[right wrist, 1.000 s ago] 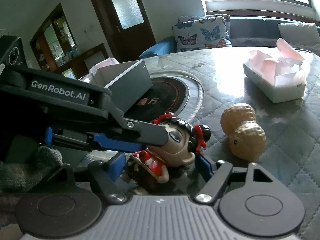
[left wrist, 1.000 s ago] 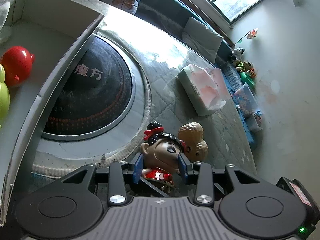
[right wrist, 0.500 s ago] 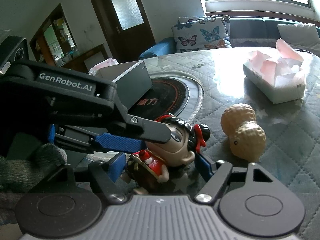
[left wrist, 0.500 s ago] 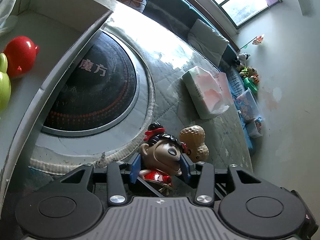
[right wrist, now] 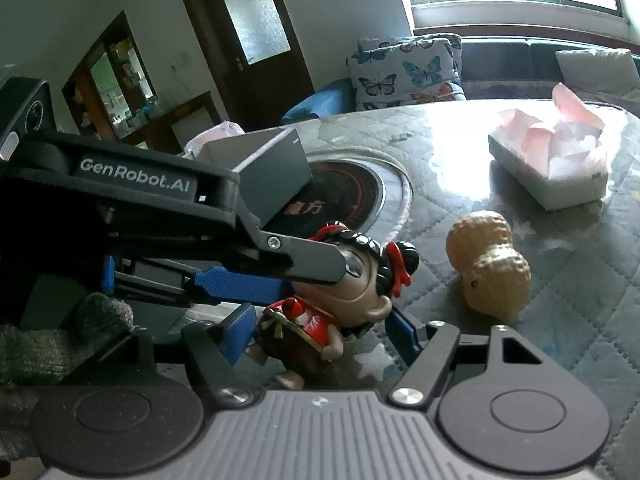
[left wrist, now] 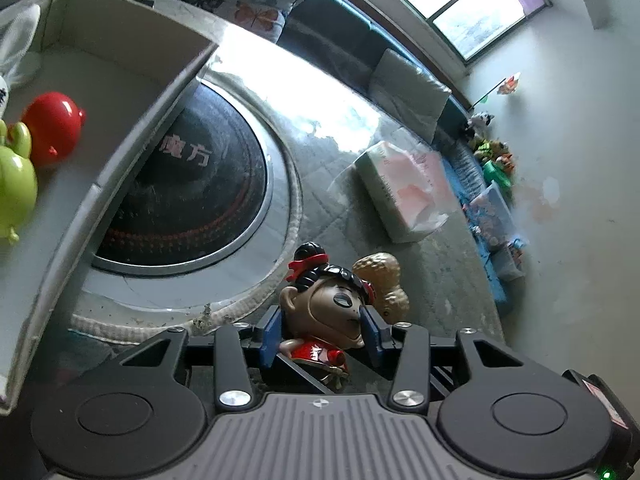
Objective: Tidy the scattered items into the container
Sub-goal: 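Lift the figurine with the left gripper and carry it over the box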
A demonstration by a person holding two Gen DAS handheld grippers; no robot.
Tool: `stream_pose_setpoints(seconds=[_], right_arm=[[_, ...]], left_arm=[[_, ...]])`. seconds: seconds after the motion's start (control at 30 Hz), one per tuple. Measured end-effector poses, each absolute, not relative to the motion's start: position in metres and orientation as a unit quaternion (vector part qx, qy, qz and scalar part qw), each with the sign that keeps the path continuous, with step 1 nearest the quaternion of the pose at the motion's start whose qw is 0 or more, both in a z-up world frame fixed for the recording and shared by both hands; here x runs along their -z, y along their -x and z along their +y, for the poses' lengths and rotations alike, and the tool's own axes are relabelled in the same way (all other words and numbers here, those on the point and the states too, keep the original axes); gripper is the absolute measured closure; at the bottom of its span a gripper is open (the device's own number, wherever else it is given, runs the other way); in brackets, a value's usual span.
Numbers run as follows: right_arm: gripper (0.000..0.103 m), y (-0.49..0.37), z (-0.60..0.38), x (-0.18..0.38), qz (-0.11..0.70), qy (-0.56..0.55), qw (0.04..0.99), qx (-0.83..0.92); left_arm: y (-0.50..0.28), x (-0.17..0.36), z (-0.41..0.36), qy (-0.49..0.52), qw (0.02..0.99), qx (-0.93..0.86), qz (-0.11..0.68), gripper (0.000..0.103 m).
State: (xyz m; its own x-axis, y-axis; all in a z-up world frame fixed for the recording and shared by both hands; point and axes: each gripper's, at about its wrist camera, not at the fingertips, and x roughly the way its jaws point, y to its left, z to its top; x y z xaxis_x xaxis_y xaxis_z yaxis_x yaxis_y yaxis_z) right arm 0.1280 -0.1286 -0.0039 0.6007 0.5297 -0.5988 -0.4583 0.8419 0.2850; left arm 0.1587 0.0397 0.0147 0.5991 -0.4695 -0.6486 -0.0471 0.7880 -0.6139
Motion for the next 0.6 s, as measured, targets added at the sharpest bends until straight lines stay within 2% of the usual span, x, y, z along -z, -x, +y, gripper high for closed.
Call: stream_pose_setpoints(seconds=[0.37,0.6], right_arm=[[0.030,-0.116,-0.070,-0.054,0.285,0.003,0.895,-0.344],[0.031,-0.128,0.004,-0.059,0.278,0.029,0.866,-0.414]], left_arm=[[-0.114,-0.077,0.100,0.303,0.881,0.094,0.350,0.061],[-0.096,-0.078,0.166,0.326,0.883,0.032,0.337,0.061]])
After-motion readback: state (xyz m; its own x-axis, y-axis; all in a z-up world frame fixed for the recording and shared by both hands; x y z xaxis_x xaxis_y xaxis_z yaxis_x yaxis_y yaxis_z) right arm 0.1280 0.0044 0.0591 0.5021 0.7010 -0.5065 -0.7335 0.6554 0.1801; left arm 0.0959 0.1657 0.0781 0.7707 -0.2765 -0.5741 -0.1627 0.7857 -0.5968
